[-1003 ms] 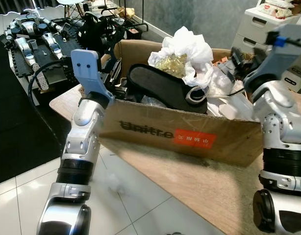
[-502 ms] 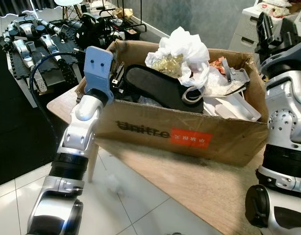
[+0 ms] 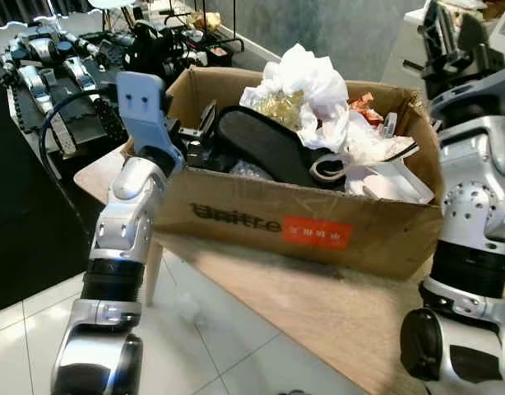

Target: Picking trash to rubbish bin

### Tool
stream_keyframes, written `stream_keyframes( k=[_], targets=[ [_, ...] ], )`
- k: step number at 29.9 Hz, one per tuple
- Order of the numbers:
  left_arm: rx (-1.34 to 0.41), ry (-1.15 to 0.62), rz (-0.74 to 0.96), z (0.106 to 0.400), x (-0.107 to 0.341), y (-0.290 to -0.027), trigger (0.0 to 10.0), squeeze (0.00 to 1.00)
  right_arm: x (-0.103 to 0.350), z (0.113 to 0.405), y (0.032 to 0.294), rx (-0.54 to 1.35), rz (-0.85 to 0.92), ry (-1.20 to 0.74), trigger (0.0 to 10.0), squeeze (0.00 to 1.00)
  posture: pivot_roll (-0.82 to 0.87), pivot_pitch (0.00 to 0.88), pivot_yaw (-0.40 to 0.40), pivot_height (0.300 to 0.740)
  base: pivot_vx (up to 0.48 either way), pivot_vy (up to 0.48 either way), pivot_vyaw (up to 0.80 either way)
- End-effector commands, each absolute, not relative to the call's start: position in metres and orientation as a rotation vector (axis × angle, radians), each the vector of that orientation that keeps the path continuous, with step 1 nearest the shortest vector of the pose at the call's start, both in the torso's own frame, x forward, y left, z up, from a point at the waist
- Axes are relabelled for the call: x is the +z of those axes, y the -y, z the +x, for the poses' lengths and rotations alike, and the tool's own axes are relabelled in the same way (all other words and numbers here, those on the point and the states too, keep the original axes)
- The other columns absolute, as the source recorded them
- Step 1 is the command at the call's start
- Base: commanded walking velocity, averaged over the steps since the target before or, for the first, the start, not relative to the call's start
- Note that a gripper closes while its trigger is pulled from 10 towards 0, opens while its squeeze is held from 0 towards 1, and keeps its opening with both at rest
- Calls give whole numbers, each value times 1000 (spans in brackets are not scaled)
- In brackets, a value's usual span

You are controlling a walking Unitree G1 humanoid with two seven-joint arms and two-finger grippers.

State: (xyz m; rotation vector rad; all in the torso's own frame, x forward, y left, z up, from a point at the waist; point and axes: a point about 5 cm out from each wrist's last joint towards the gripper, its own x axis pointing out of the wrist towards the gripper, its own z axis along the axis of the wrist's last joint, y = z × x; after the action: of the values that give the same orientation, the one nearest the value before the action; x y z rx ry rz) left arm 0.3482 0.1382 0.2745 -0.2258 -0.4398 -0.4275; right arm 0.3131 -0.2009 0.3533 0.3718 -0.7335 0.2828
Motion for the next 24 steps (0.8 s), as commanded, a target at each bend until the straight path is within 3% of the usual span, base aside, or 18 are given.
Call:
stream_keyframes(
  k=[1,7,12,19,24],
  targets=[
    [-451,469,-293,343,281,-144,10000,0,352,308,188,395,382,730,10000,0,-27,83,34,740,0,0,0],
    [-530,507,-421,332,290,-159,10000,0,341,301,164,612,413,694,10000,0,-14,86,25,740,0,0,0],
    [-542,505,-406,330,292,-166,10000,0,333,300,150,700,391,648,10000,0,-1,85,19,740,0,0,0],
    [-605,474,-415,323,285,-163,10000,0,307,305,121,801,371,531,10000,0,13,84,15,740,-309,0,0],
    [-696,385,-453,315,265,-151,10000,0,268,308,93,884,222,358,10000,0,29,92,8,740,-313,0,0]
  ],
)
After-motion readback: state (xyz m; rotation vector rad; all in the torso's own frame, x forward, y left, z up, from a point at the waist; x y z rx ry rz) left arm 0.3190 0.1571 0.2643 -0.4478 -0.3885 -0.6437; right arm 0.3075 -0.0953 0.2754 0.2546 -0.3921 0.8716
